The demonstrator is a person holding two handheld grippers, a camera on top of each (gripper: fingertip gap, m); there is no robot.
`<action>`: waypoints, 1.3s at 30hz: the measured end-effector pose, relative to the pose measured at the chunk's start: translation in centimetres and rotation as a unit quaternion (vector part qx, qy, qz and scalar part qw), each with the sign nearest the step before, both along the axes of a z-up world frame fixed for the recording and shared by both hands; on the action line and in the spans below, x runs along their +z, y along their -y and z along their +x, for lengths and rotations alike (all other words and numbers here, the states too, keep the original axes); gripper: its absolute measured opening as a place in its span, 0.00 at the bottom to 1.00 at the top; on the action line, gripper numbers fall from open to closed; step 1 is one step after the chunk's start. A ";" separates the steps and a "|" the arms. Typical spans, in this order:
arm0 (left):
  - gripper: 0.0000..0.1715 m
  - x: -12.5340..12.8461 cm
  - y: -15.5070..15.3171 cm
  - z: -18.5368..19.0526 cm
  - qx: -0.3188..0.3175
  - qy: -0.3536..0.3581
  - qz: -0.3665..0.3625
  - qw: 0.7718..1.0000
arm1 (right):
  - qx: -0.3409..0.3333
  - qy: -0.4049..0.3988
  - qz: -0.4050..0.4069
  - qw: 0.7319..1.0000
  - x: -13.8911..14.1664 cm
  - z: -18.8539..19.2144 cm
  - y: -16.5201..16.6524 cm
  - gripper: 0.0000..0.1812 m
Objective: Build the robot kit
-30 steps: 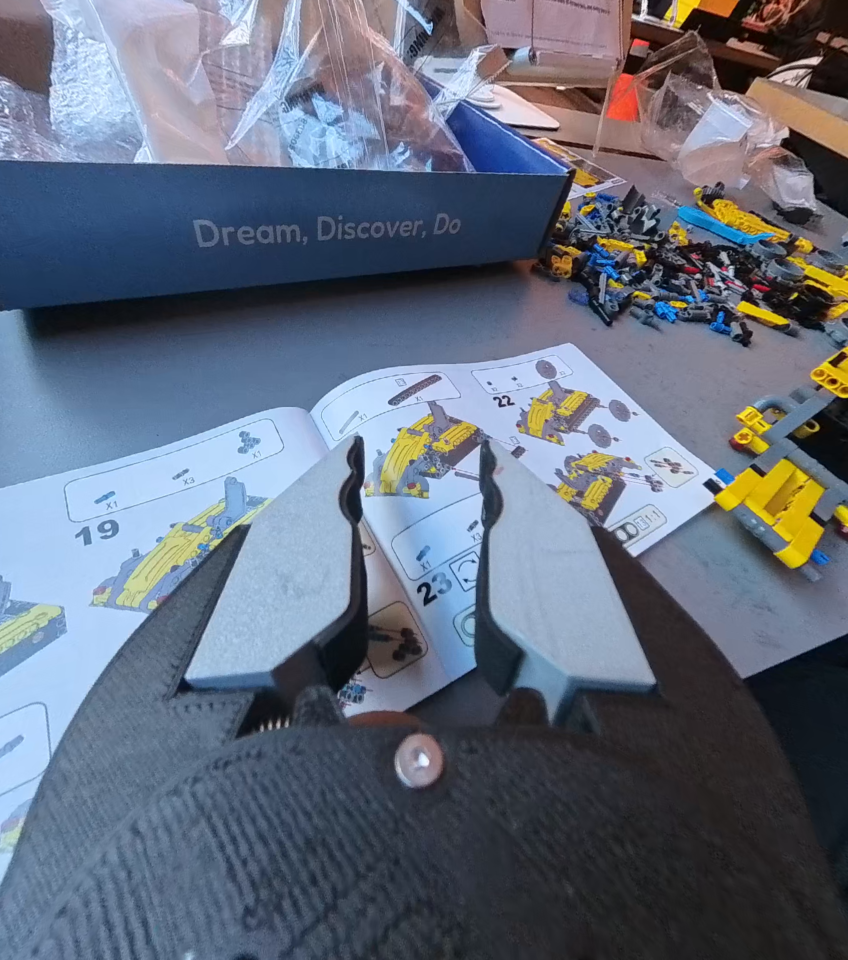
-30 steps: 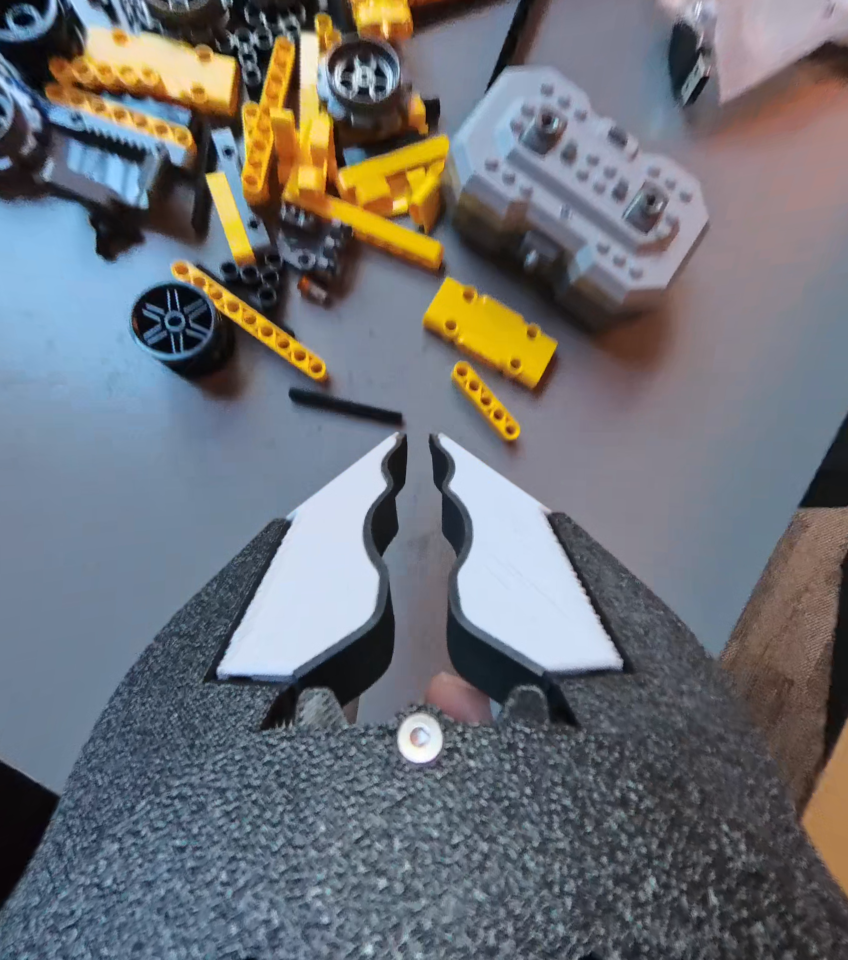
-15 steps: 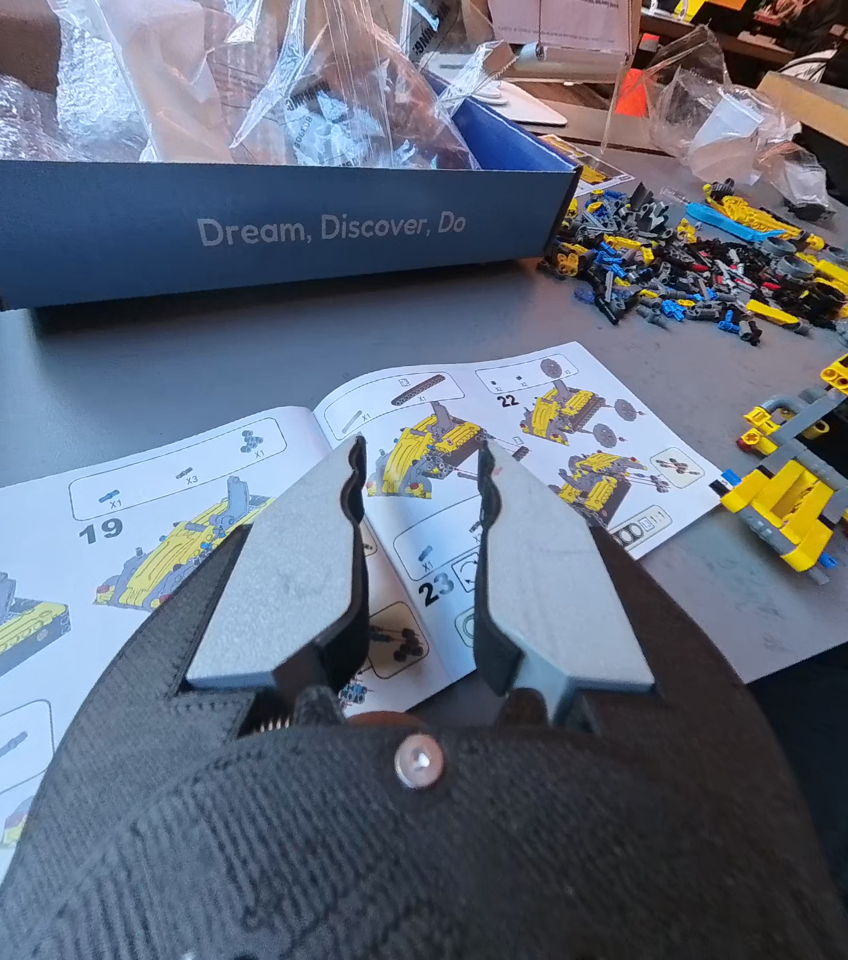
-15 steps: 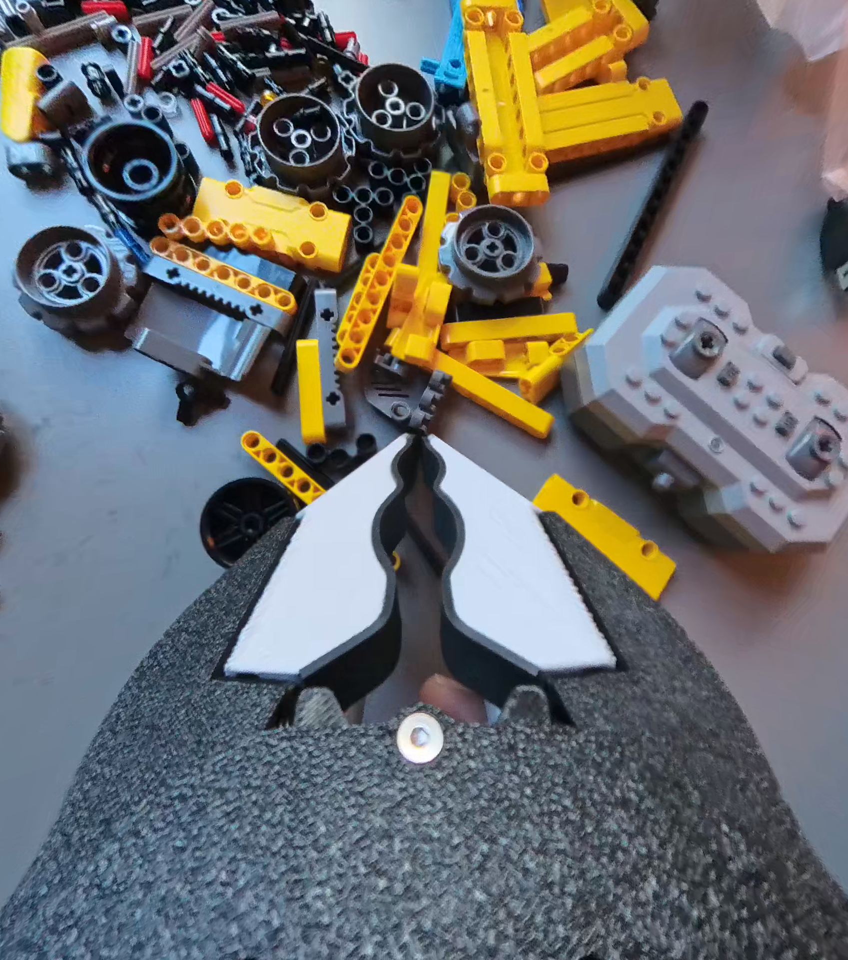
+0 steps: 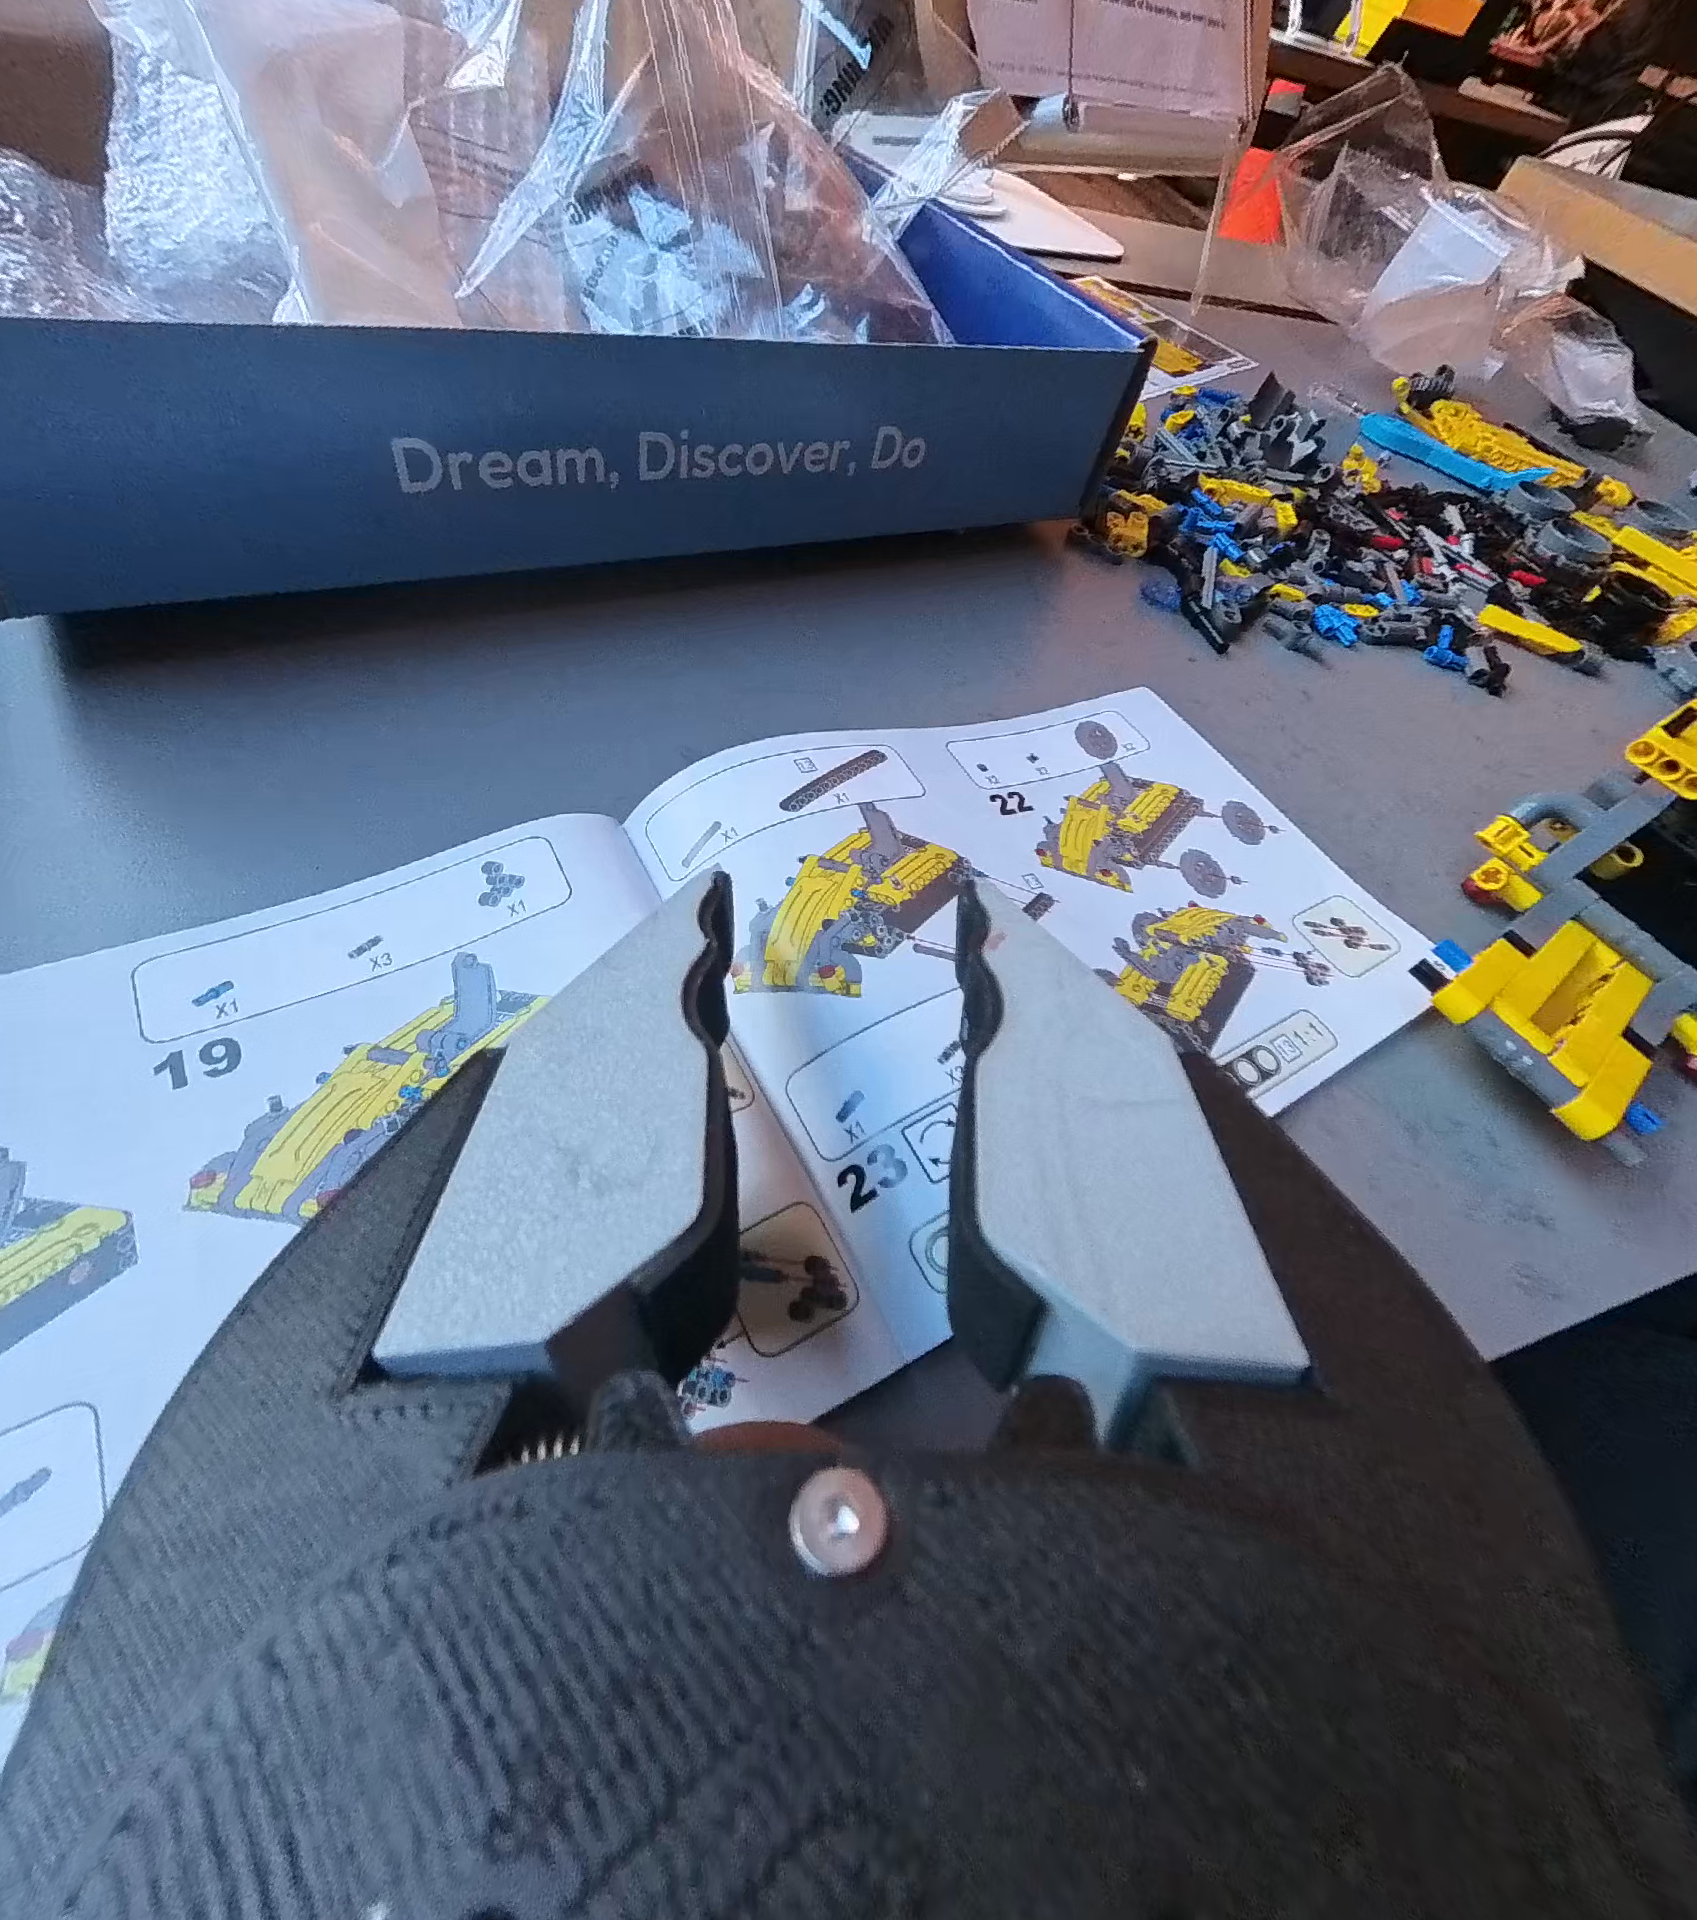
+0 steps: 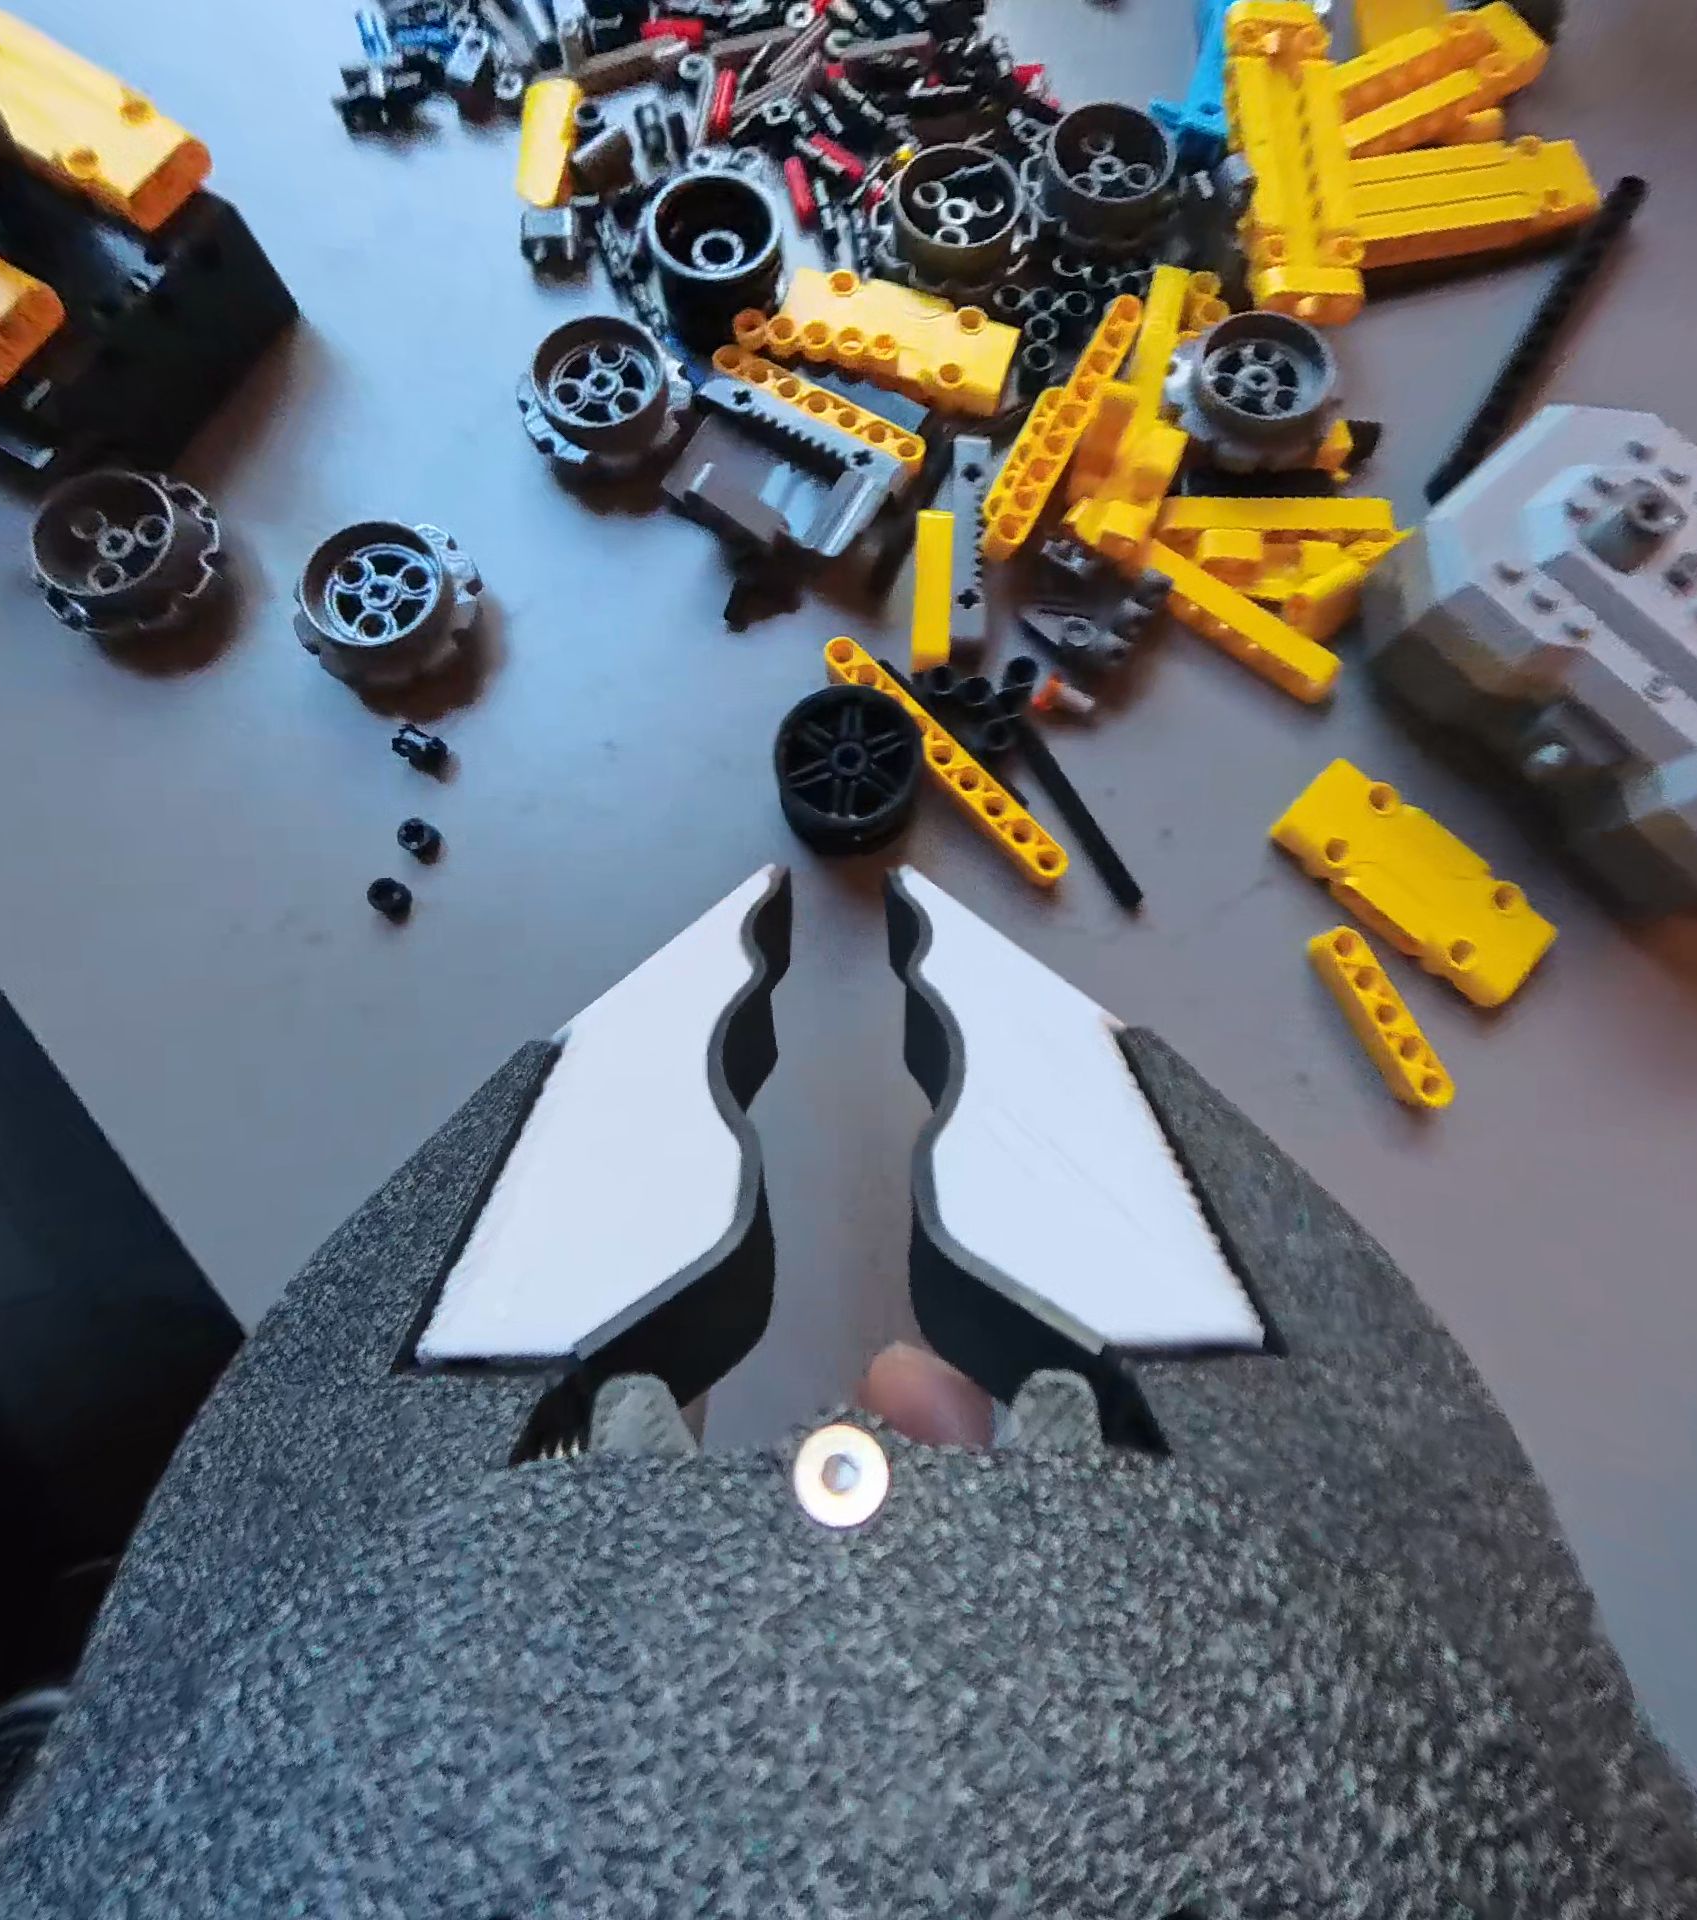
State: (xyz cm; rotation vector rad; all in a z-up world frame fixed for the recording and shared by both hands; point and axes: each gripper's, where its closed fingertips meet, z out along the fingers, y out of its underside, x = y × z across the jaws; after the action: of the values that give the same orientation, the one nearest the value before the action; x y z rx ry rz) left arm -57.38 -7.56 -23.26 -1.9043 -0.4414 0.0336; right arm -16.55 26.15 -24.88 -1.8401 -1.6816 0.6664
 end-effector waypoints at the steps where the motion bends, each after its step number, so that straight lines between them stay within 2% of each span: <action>1: 0.23 0.0 0.0 0.0 0.000 0.000 -0.001 1.000 | 0.002 0.004 0.007 1.000 -0.3 -0.5 0.1 0.11; 5: 0.23 0.0 0.0 0.0 0.000 -0.001 0.000 1.000 | -0.009 0.019 0.055 0.998 -1.2 -2.5 -1.2 0.11; 10: 0.23 0.0 0.0 0.0 0.001 -0.001 0.000 1.000 | -0.003 0.005 0.069 0.998 -0.4 -5.2 -2.3 0.10; 16: 0.23 0.1 0.0 0.0 0.000 0.001 0.004 1.000 | -0.009 -0.024 0.081 0.996 2.2 -4.6 -2.5 0.10; 20: 0.23 0.1 0.0 0.0 -0.001 0.001 0.004 1.000 | -0.014 -0.084 0.057 0.995 3.8 -4.9 -1.8 0.10; 24: 0.23 0.1 0.0 0.0 -0.001 0.001 0.005 1.000 | -0.016 -0.105 0.034 0.994 3.7 -5.9 -1.3 0.22; 32: 0.23 0.1 0.0 0.0 0.000 0.001 0.005 1.000 | -0.014 -0.115 0.029 0.993 3.8 -7.0 -0.8 0.25; 39: 0.23 0.1 0.0 0.0 0.001 0.001 0.005 1.000 | -0.036 -0.160 0.039 0.986 4.5 -6.8 -1.5 0.29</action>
State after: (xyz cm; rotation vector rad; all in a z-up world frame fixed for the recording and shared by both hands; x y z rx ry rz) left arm -57.40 -7.61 -23.17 -1.8943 -0.4435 0.0318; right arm -23.38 27.68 -20.35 -1.6317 -1.4060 0.8061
